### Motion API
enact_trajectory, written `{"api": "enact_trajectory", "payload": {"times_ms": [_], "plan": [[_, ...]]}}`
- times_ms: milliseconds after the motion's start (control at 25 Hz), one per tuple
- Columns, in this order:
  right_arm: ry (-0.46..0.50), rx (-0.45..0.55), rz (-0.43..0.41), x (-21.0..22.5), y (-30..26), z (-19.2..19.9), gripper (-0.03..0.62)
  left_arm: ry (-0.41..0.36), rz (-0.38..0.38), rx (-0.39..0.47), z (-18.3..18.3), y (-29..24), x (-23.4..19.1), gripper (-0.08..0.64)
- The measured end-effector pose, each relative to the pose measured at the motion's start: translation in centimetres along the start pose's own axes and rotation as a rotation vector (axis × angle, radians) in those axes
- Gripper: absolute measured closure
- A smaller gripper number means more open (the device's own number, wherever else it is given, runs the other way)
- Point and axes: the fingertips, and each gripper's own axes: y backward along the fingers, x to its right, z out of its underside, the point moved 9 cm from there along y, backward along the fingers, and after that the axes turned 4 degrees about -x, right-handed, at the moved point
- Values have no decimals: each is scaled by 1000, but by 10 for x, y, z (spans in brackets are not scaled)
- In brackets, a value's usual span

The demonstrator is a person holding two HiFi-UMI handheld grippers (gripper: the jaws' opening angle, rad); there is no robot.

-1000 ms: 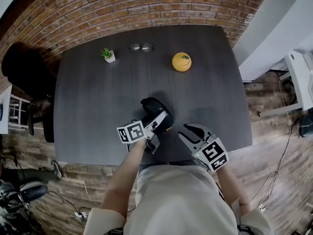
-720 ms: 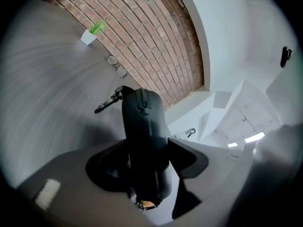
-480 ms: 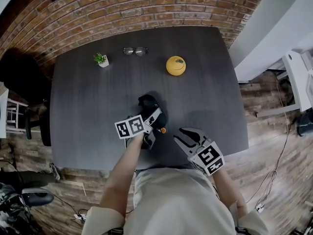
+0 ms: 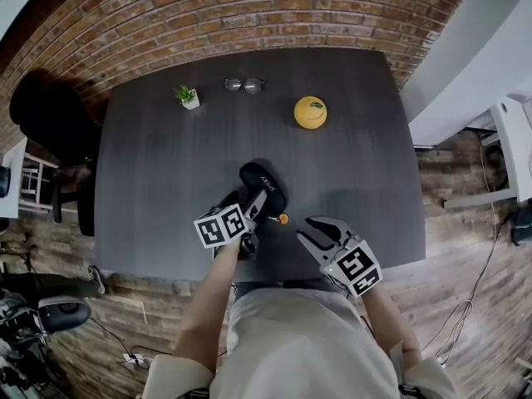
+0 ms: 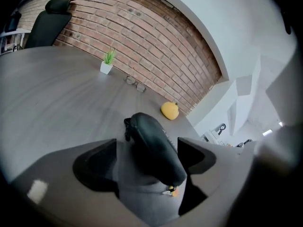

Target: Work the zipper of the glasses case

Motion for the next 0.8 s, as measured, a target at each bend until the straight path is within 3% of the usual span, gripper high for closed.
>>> {"api": "enact_trajectory", "payload": {"times_ms": [160,200,280,440,600,800], "plan": [[-9,52,99,-5,3,-1,481,-88,-2,45,3,39,5,180],[-12,63,131,-6,4,0,502,-124,-8,71,3,51,7,235],[-22,85,185,-10,5,-1,546,-191,-30,135,4,77,11,425],[-37,128,258,-29,6,-3,588,-254,-35,236,12,127,15,541],[-33,147,305,-69,11,-3,589,-310,17,293,33,178,16,550],[-40,224,351,-135,29,-4,589,-423,74,283,67,234,26,551]]}}
